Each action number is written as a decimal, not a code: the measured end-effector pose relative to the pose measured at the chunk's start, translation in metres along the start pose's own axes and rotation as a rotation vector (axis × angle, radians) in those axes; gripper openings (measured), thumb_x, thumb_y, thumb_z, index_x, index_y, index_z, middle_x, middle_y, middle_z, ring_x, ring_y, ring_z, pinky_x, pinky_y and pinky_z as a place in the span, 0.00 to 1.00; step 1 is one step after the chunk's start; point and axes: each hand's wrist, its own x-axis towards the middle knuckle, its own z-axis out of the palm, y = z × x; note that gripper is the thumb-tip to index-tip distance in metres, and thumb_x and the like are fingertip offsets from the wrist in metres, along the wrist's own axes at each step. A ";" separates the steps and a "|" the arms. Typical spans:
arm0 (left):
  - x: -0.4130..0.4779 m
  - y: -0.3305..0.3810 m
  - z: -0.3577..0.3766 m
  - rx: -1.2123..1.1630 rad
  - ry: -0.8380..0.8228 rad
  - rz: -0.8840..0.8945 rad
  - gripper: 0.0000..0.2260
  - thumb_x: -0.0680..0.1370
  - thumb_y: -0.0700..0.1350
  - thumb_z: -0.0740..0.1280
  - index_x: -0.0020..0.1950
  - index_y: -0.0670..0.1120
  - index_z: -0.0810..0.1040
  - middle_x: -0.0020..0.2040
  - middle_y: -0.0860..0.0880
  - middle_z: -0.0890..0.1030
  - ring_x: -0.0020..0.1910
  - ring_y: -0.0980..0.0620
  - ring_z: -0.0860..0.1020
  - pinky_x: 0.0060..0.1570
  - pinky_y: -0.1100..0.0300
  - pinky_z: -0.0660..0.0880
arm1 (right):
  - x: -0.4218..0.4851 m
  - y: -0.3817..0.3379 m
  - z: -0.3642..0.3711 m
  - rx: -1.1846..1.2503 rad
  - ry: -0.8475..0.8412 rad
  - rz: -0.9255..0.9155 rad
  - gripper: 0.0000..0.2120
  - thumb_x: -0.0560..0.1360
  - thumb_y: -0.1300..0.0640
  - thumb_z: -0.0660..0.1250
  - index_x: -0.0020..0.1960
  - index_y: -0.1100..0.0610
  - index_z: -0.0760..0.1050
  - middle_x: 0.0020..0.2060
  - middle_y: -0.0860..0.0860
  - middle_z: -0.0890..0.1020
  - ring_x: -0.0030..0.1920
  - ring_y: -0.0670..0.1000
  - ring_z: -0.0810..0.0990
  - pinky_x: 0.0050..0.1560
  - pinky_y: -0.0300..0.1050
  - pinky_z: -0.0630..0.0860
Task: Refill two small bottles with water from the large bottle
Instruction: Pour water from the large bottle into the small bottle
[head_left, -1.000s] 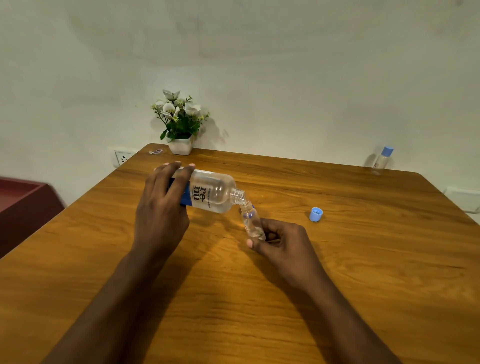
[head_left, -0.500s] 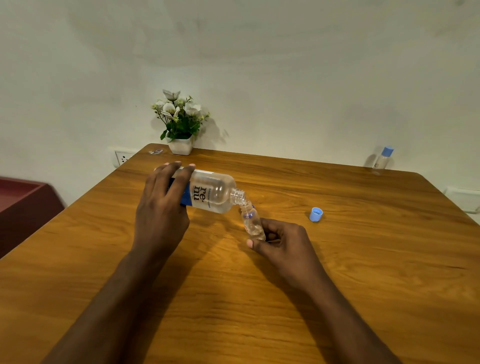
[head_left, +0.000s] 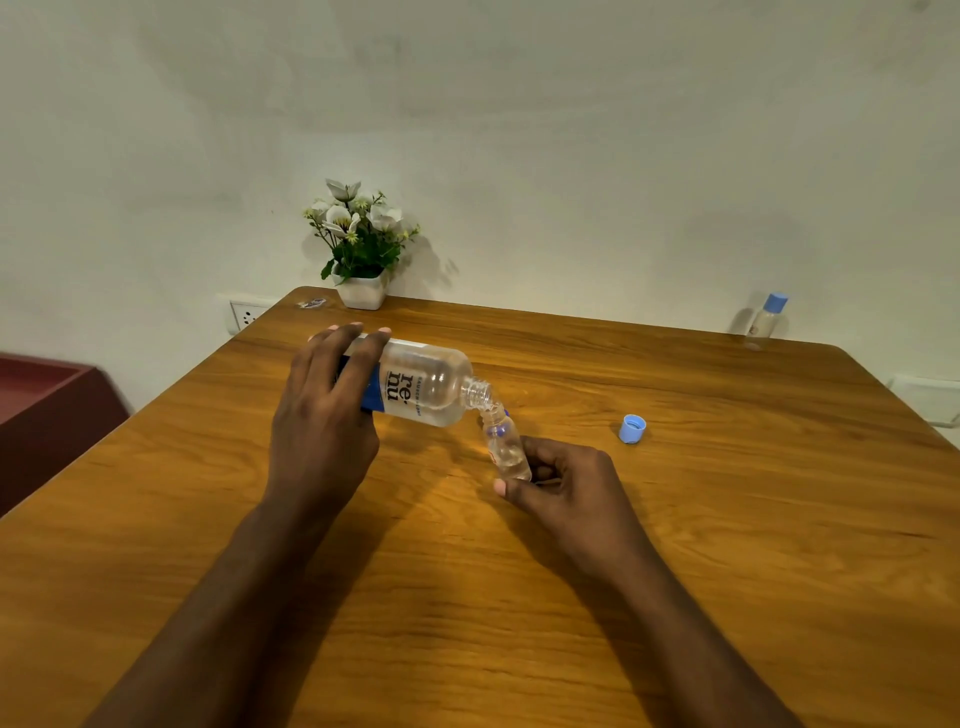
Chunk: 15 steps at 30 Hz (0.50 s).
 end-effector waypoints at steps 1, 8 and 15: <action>0.000 0.000 0.000 -0.001 0.000 -0.002 0.32 0.66 0.26 0.69 0.69 0.42 0.70 0.65 0.38 0.72 0.67 0.39 0.67 0.55 0.42 0.75 | 0.000 0.001 0.000 0.000 0.000 0.002 0.13 0.71 0.57 0.74 0.52 0.42 0.81 0.44 0.38 0.85 0.45 0.39 0.83 0.44 0.33 0.75; 0.000 0.000 -0.001 -0.005 0.004 -0.009 0.33 0.66 0.25 0.69 0.69 0.42 0.70 0.65 0.39 0.72 0.66 0.40 0.67 0.53 0.43 0.75 | 0.001 0.004 0.002 0.016 -0.001 0.003 0.10 0.71 0.57 0.73 0.53 0.51 0.82 0.42 0.43 0.86 0.43 0.42 0.83 0.44 0.40 0.78; 0.001 0.001 -0.001 0.001 0.000 -0.006 0.32 0.66 0.26 0.70 0.69 0.42 0.70 0.65 0.38 0.72 0.67 0.39 0.67 0.55 0.44 0.75 | 0.000 0.004 0.001 0.025 -0.010 0.010 0.13 0.72 0.56 0.73 0.55 0.49 0.82 0.45 0.40 0.85 0.45 0.40 0.83 0.45 0.36 0.75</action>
